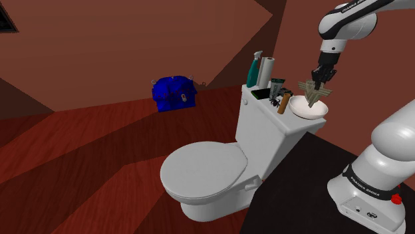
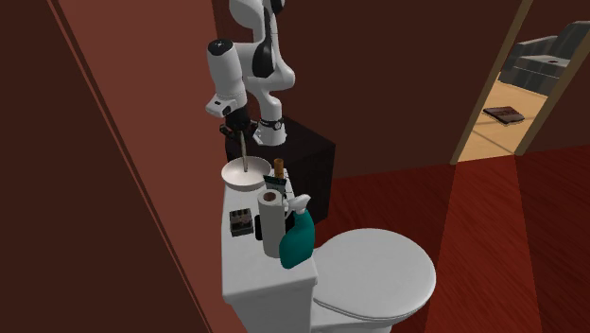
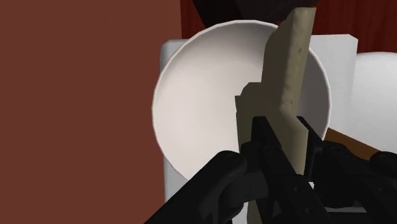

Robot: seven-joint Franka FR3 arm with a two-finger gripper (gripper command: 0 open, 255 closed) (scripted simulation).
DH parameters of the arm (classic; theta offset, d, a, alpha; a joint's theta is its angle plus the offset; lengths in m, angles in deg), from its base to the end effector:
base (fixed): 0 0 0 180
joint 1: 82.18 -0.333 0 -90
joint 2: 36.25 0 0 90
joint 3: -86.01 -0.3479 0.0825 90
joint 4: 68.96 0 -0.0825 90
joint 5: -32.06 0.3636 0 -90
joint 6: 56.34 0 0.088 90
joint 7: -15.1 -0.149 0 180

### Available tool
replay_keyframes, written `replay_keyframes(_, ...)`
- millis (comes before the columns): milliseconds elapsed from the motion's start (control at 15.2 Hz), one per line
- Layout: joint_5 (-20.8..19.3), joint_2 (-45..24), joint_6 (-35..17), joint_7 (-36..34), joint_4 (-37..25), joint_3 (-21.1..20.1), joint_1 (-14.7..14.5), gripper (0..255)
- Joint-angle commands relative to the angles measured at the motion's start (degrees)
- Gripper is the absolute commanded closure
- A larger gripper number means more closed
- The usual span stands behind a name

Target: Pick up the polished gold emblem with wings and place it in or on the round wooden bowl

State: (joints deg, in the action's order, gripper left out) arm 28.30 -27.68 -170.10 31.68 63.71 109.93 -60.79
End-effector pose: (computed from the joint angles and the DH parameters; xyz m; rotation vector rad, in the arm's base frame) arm 0.3022 -0.3168 0.3855 -2.9511 0.6897 0.2483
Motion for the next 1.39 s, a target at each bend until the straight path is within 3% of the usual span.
replay_keyframes(0,0.00,0.00,-0.04,0.00,0.02,0.00,0.00,255)
replay_keyframes(132,0.00,0.00,-0.04,0.00,0.02,0.00,0.00,255)
replay_keyframes(198,0.00,0.00,-0.04,0.00,0.02,0.00,0.00,0)
replay_keyframes(528,0.00,0.00,-0.04,0.00,0.02,0.00,0.00,0)
replay_keyframes(792,-0.20,1.37,7.44,-0.29,-6.18,-0.40,-0.13,0)
replay_keyframes(1320,-0.20,1.37,7.44,-0.29,-6.18,-0.41,-0.13,0)
